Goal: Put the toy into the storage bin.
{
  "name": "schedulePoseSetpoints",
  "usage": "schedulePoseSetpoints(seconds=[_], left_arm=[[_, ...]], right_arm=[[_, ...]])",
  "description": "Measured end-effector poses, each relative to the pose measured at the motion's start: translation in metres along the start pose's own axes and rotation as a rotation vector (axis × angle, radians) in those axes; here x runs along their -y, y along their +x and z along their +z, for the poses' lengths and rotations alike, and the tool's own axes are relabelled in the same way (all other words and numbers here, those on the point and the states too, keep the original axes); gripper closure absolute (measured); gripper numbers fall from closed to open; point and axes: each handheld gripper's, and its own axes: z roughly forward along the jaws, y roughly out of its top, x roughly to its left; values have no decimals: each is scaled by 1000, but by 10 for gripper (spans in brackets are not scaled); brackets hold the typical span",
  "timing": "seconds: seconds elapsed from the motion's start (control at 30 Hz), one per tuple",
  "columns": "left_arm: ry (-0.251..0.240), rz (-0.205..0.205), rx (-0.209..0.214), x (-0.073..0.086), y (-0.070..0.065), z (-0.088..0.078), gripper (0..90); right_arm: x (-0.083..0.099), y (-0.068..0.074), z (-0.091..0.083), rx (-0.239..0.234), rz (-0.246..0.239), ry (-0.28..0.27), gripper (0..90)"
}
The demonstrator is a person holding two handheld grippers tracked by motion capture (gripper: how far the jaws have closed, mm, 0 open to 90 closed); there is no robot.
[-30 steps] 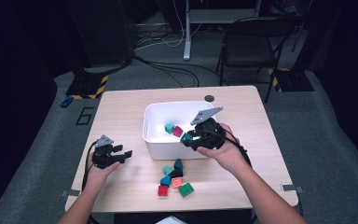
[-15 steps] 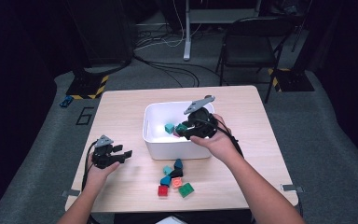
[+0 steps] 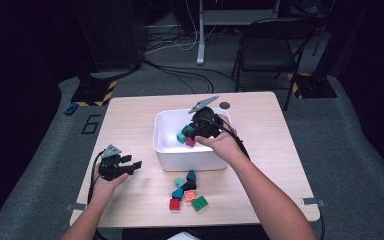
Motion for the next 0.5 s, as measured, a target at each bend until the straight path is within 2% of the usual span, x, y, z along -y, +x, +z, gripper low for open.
schedulePoseSetpoints(seconds=[0.1,0.27,0.3,0.33,0.37,0.4,0.5], left_arm=[[1,0,2,0,0,0,404],[1,-1,1,0,0,0,404],[1,-1,1,0,0,0,404],[2,-1,1,0,0,0,404],[2,-1,2,0,0,0,404],[2,0,2,0,0,0,404],[1,0,2,0,0,0,404]], right_arm=[[-2,-3,7,0,24,3,583],[-7,-9,20,3,16,-2,582],[-8,-9,22,2,31,8,582],[-8,-11,25,2,14,2,582],[-9,-10,27,-1,29,10,582],[-9,-12,30,0,17,4,582],[-10,-13,38,3,24,14,582]])
